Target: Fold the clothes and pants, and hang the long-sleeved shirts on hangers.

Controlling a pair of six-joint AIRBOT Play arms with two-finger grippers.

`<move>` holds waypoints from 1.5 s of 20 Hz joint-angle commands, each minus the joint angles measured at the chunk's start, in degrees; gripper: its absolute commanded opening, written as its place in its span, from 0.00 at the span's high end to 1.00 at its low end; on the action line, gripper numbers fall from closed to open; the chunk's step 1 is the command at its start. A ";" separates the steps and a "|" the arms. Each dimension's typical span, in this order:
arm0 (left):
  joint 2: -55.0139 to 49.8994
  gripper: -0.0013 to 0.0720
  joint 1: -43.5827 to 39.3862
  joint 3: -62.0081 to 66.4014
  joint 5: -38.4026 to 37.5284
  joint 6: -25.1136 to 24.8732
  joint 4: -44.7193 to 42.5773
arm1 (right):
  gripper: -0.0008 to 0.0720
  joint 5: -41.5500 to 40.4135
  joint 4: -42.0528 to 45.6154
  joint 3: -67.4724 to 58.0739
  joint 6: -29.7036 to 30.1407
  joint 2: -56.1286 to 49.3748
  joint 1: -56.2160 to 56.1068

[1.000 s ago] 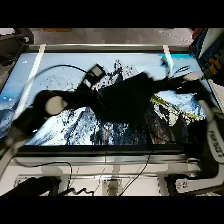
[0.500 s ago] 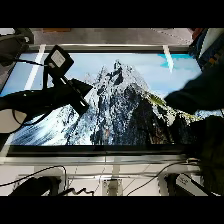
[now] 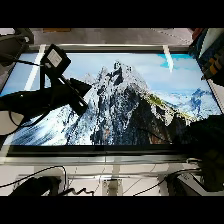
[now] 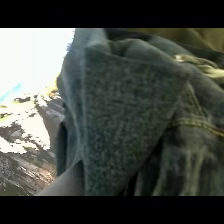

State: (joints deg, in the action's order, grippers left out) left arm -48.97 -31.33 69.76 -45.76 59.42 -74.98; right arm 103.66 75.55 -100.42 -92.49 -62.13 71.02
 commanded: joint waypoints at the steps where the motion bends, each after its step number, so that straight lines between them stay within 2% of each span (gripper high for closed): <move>1: 0.02 0.95 0.02 0.02 0.04 -0.02 0.00 | 0.20 0.00 4.76 -0.09 -0.55 -0.26 2.08; 2: 0.02 0.95 0.02 0.02 0.04 -0.02 0.00 | 0.03 -0.17 5.11 -0.09 -0.55 -0.26 2.08; 9: 0.02 0.95 0.02 0.02 0.02 -0.02 0.00 | 0.05 -1.29 4.79 -0.09 -1.84 -1.38 2.08; 10: 0.02 0.95 0.02 0.02 0.04 -0.02 0.00 | 0.11 -1.25 2.89 -0.09 -2.80 -1.75 2.05; 11: 0.02 0.95 0.02 0.02 0.04 -0.04 0.00 | 0.36 -1.22 -0.22 -0.09 -2.93 -2.12 2.05; 13: 0.02 0.95 0.02 0.02 0.04 -0.02 0.00 | 0.94 -1.46 -8.33 -0.09 -2.91 -2.40 1.07; 16: 0.02 0.95 0.02 0.02 0.04 -0.02 0.00 | 0.95 -2.47 -18.23 -0.09 -2.71 -2.47 -5.05; 19: 0.02 0.95 0.02 0.02 0.04 -0.04 0.00 | 0.96 -1.66 -18.05 -0.09 -0.76 -2.43 -18.40; 21: 0.02 0.95 0.02 0.02 0.04 -0.02 0.00 | 0.96 -3.50 -16.06 -0.11 0.46 -2.08 -29.92; 26: 0.02 0.95 0.02 0.02 0.04 -0.04 0.00 | 0.96 -19.12 -9.29 -0.11 -2.75 0.70 -56.54; 28: 0.02 0.95 0.02 0.02 0.04 -0.04 0.00 | 0.96 -20.39 -6.05 -0.09 -2.97 0.61 -66.66; 30: 0.02 0.95 0.02 0.02 0.04 -0.02 0.00 | 0.96 -19.63 2.08 -0.09 -4.07 0.07 -76.48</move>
State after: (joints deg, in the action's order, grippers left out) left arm -48.97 -31.33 69.76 -45.74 59.42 -74.98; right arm 86.70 68.62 -100.47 -94.96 -61.95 8.36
